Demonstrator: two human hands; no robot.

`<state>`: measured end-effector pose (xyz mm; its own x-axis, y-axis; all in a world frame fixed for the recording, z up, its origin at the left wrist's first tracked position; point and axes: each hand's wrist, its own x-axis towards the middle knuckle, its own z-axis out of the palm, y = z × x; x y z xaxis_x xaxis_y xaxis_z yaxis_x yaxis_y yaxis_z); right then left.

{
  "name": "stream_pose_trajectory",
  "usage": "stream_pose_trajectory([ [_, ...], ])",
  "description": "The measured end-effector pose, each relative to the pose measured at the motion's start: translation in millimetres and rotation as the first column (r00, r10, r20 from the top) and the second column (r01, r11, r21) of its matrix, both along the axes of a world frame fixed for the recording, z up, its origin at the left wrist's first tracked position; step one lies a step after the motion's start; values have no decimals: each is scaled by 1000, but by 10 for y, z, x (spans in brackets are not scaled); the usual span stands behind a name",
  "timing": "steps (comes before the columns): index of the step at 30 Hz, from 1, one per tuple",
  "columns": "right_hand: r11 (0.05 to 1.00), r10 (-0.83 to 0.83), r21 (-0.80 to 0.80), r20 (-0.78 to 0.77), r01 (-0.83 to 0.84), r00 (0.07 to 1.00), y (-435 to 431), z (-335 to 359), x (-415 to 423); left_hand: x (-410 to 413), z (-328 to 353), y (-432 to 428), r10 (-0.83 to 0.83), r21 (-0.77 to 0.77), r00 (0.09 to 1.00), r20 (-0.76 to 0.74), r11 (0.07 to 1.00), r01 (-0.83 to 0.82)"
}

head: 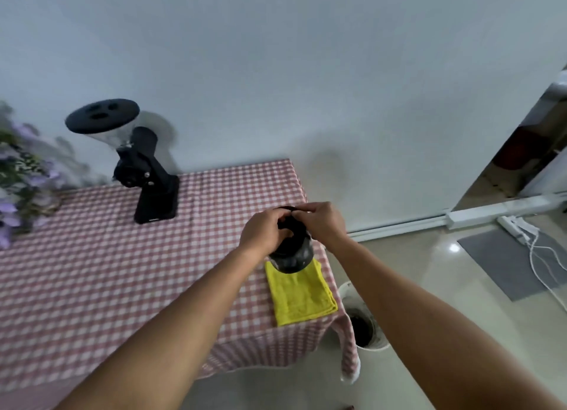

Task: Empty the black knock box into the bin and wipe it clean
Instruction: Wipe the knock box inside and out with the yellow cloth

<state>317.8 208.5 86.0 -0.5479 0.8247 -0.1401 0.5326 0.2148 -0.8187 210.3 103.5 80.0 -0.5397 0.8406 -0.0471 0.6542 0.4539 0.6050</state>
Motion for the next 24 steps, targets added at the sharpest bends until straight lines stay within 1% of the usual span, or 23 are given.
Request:
stream_pose_trajectory([
  [3, 998, 33, 57, 7, -34, 999, -213, -9, -185, -179, -65, -197, 40, -5, 996, 79, 999, -39],
  [5, 999, 15, 41, -25, -14, 1000, -306, -46, -303, -294, -122, -327, 91, 31, 974, 205, 995, -100],
  [7, 999, -38, 5, -42, 38, 998, -358, -84, -393, -392, -189, -464, 137, 70, 928, 347, 983, -172],
  [9, 999, -50, 2, -27, 50, 998, -393, -132, -417, -474, -276, -573, 167, 90, 865, 473, 967, -236],
  [12, 997, -69, -37, 23, 70, 997, -449, -301, -400, -584, -401, -690, 196, 88, 771, 606, 947, -310],
  [14, 994, -75, -72, 99, 82, 992, -471, -488, -354, -623, -471, -728, 210, 82, 740, 639, 938, -337],
  [17, 991, -62, -98, 271, 91, 961, -473, -791, -251, -644, -580, -760, 220, 78, 718, 661, 931, -357],
  [21, 996, -62, -21, 473, 81, 879, -477, -1074, -112, -636, -732, -785, 240, 54, 707, 666, 929, -366],
  [24, 996, -69, -6, 541, 86, 838, -532, -1180, -53, -639, -818, -804, 245, 38, 698, 673, 931, -363],
])
